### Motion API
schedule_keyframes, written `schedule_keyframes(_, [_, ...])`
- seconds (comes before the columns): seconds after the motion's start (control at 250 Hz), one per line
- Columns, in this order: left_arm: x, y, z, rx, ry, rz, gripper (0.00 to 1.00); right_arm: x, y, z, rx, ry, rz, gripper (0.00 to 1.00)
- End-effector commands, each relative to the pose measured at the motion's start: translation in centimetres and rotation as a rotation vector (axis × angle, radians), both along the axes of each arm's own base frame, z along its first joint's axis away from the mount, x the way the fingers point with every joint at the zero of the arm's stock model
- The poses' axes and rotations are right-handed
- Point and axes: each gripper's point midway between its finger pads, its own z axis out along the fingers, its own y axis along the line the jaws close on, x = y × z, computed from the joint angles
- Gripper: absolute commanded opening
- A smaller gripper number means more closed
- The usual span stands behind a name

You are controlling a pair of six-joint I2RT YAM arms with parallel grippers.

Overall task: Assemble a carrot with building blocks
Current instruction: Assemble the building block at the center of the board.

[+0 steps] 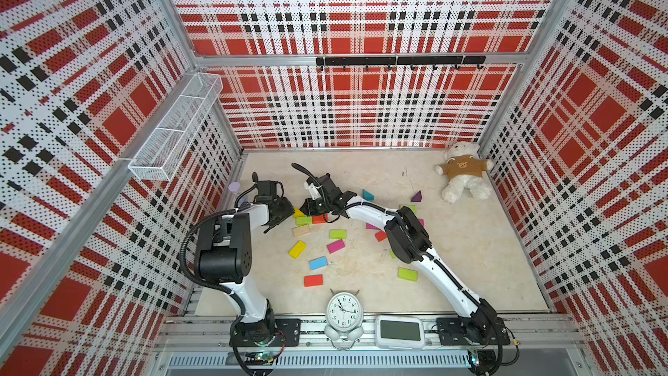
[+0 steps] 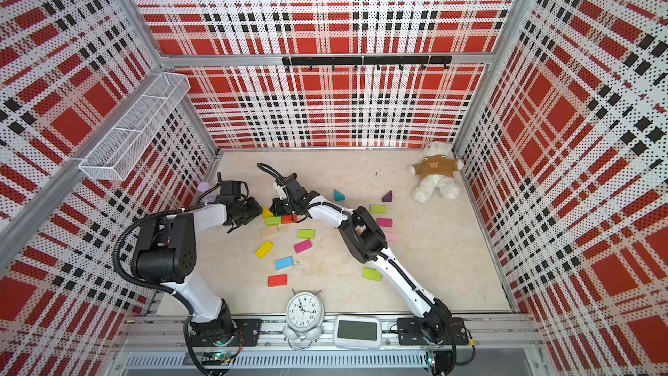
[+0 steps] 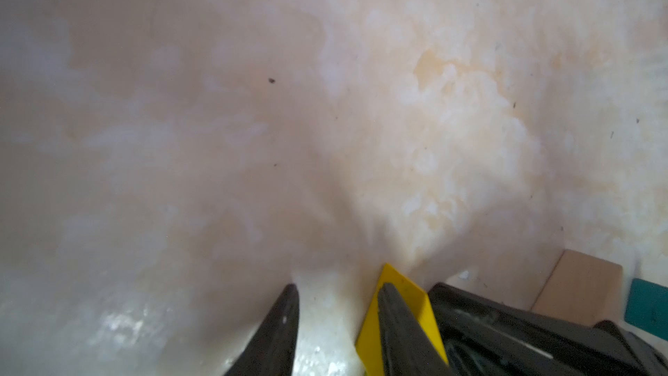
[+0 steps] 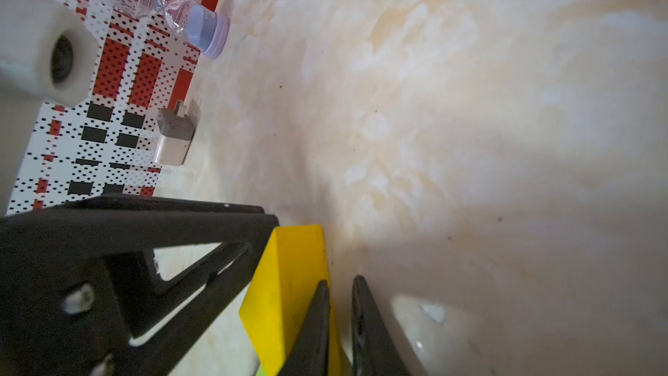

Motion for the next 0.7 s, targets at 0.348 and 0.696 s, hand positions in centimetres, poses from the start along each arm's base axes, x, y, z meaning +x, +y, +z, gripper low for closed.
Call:
schedule_keyframes(0.348, [-0.5, -0.1, 0.6, -0.002, 0.004, 0.012, 0.41, 0.3, 0.2, 2.9, 0.020, -0.047, -0.019, 0.18])
schedule_keyframes(0.696, [1.0, 0.9, 2.3, 0.005, -0.037, 0.030, 0.42, 3.3, -1.2, 4.4, 0.043, -0.069, -0.092, 0.26])
